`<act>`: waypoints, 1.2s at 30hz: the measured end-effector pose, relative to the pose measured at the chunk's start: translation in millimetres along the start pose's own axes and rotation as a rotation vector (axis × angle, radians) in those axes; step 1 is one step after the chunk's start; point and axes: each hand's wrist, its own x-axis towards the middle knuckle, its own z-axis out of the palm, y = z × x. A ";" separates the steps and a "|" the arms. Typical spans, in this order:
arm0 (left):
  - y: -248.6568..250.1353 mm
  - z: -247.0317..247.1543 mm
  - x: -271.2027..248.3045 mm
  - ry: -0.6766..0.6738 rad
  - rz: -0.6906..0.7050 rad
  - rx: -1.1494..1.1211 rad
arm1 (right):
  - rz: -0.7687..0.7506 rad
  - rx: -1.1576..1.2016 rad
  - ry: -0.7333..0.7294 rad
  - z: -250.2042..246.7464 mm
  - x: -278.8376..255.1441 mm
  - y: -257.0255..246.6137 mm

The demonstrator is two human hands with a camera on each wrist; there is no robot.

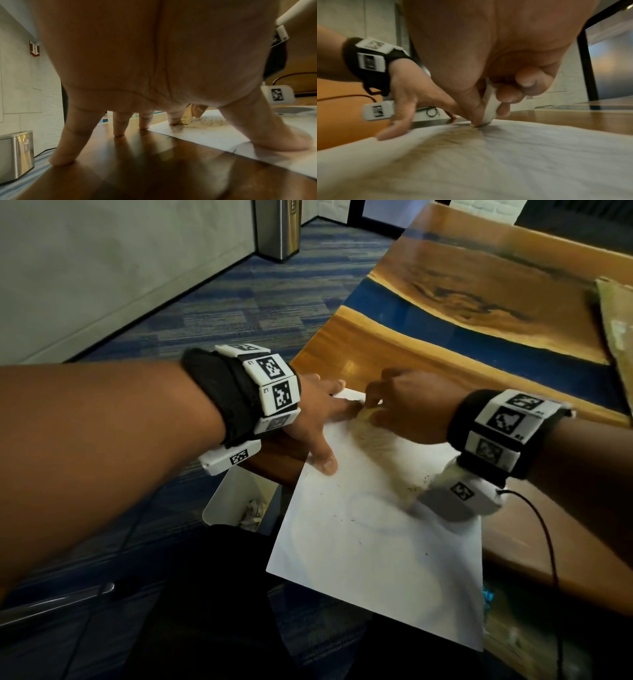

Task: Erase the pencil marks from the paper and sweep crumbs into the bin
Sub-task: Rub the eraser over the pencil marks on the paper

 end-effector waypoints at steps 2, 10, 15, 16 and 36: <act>0.6 -1.0 0.4 -0.004 0.001 -0.014 | -0.141 0.011 -0.028 -0.2 -10.6 -9.5; 3.6 -2.6 -2.2 -0.012 -0.011 -0.004 | -0.040 0.002 -0.004 1.5 -19.0 -3.5; 3.2 -2.9 -2.8 -0.012 0.002 -0.017 | -0.172 0.043 -0.059 0.4 -26.0 -17.6; 4.1 -2.6 -3.2 -0.016 -0.007 -0.005 | -0.086 0.040 -0.059 -0.1 -20.7 -7.5; 6.1 5.4 -3.2 0.065 0.003 0.005 | 0.037 0.000 -0.039 -3.1 -9.2 -0.4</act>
